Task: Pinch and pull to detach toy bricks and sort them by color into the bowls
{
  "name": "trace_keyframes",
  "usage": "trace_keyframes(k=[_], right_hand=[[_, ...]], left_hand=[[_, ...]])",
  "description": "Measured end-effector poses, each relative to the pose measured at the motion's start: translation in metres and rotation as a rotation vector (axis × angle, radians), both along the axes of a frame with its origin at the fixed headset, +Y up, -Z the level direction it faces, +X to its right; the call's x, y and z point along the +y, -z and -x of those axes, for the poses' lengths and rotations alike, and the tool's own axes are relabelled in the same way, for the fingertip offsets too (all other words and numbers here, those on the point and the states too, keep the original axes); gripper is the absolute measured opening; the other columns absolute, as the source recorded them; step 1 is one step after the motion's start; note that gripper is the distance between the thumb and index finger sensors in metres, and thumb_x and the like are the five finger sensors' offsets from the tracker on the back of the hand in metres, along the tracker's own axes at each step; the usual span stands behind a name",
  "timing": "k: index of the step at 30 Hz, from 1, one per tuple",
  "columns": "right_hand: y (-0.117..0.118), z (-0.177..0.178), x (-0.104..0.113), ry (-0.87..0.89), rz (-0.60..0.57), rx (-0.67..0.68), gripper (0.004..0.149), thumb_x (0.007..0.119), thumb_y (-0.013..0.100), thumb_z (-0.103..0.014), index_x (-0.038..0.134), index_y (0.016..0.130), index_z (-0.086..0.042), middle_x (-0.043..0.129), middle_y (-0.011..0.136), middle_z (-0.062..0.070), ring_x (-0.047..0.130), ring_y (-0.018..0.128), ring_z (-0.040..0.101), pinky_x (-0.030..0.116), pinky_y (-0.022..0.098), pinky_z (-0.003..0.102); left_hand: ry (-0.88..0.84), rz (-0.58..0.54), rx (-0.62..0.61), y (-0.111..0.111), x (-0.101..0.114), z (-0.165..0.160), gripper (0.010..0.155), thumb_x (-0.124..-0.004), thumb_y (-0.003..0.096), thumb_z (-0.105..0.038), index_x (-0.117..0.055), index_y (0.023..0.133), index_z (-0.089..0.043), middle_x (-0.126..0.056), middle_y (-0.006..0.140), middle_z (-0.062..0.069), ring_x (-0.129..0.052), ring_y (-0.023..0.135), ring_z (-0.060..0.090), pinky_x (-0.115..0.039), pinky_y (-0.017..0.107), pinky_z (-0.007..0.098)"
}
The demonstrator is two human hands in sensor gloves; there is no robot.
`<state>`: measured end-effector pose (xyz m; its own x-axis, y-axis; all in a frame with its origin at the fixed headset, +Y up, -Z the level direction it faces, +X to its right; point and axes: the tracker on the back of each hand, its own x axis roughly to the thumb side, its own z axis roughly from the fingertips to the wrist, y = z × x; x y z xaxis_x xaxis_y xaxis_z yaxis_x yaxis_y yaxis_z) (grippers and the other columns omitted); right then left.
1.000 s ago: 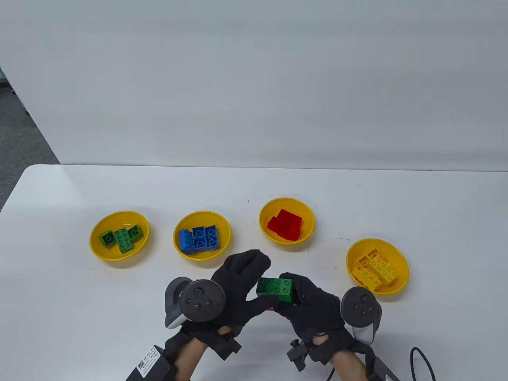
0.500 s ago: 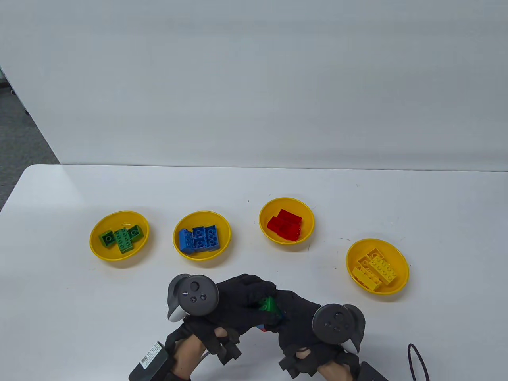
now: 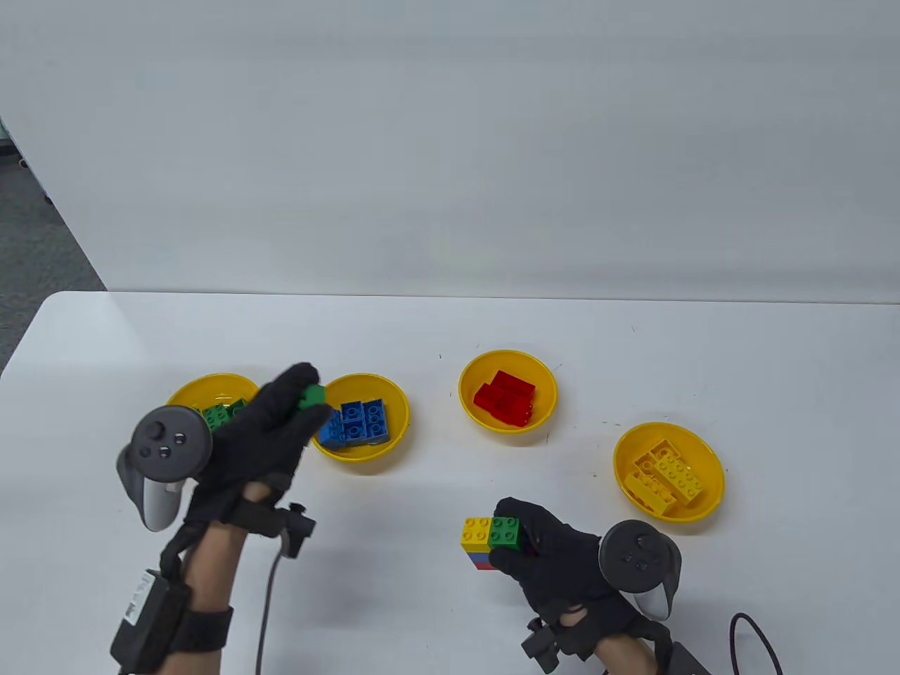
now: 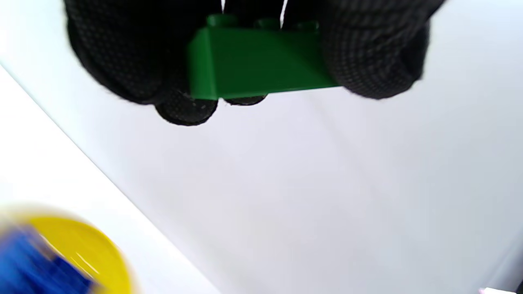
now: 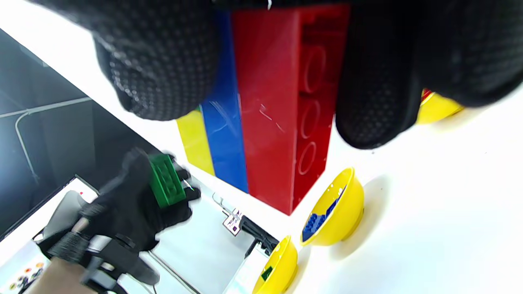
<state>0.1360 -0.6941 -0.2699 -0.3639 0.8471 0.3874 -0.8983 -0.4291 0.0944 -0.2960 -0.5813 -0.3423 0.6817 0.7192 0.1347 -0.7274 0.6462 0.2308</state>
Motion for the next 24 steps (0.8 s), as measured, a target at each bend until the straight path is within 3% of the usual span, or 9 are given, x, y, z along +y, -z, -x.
trace_keyframes(k=[2,5,7,10,14,16,18,24], right_hand=[[0.001,-0.002,-0.001,-0.001,0.010,-0.006,0.061,0.091,0.033,-0.038,0.080,0.087,-0.011,0.090,0.077,0.026,0.100,0.048,0.047,0.086,0.028,0.060],[0.001,-0.003,-0.002,-0.045,0.008,-0.013,0.063,0.091,0.033,-0.037,0.078,0.087,-0.007,0.089,0.078,0.025,0.099,0.048,0.046,0.085,0.029,0.059],[0.001,-0.002,-0.003,-0.064,0.013,-0.007,0.064,0.092,0.032,-0.037,0.077,0.086,-0.005,0.088,0.078,0.026,0.098,0.049,0.047,0.085,0.029,0.058],[0.002,0.001,-0.004,-0.088,0.019,0.000,0.064,0.093,0.032,-0.035,0.077,0.086,-0.004,0.087,0.079,0.026,0.097,0.049,0.047,0.085,0.029,0.058],[0.003,0.004,-0.005,-0.111,0.019,0.003,0.064,0.094,0.031,-0.032,0.076,0.086,-0.004,0.086,0.080,0.026,0.097,0.049,0.047,0.085,0.030,0.057],[0.004,0.005,-0.005,-0.115,0.020,0.001,0.065,0.094,0.031,-0.031,0.076,0.086,-0.004,0.086,0.080,0.026,0.096,0.050,0.047,0.085,0.031,0.057],[0.004,0.006,-0.005,-0.120,0.019,-0.004,0.065,0.095,0.030,-0.030,0.077,0.086,-0.003,0.085,0.081,0.026,0.096,0.050,0.047,0.085,0.032,0.056],[0.006,0.005,-0.004,-0.118,0.013,-0.028,0.065,0.097,0.028,-0.028,0.080,0.084,-0.001,0.085,0.081,0.028,0.098,0.049,0.044,0.089,0.031,0.052]], left_hand=[[0.154,0.107,0.122,0.017,-0.006,0.023,0.065,-0.090,0.0464,-0.044,-0.070,0.105,-0.026,-0.083,0.100,0.017,-0.092,0.087,0.046,-0.083,0.058,0.059],[0.291,0.243,0.264,0.042,-0.034,0.049,0.068,-0.091,0.0481,-0.029,-0.061,0.109,-0.022,-0.074,0.106,0.018,-0.085,0.093,0.046,-0.079,0.063,0.059],[0.360,0.317,0.332,0.054,-0.056,0.061,0.068,-0.093,0.0476,-0.028,-0.063,0.109,-0.024,-0.075,0.107,0.015,-0.083,0.095,0.047,-0.075,0.064,0.063],[0.458,0.353,0.402,0.067,-0.083,0.072,0.068,-0.095,0.0467,-0.031,-0.065,0.108,-0.027,-0.078,0.108,0.011,-0.082,0.098,0.044,-0.069,0.067,0.065],[0.416,0.374,0.420,0.077,-0.100,0.083,0.070,-0.091,0.0491,-0.035,-0.058,0.110,-0.028,-0.071,0.112,0.009,-0.075,0.103,0.041,-0.064,0.071,0.063],[0.369,0.407,0.434,0.076,-0.101,0.086,0.077,-0.089,0.0496,-0.042,-0.049,0.112,-0.024,-0.058,0.116,0.018,-0.065,0.106,0.048,-0.059,0.072,0.066],[0.331,0.373,0.439,0.071,-0.093,0.086,0.077,-0.085,0.0506,-0.047,-0.046,0.113,-0.023,-0.051,0.117,0.021,-0.059,0.106,0.052,-0.055,0.072,0.068],[0.291,0.213,0.288,0.044,-0.039,0.053,0.071,-0.081,0.0514,-0.052,-0.055,0.111,-0.024,-0.052,0.117,0.023,-0.061,0.105,0.053,-0.058,0.071,0.068]])
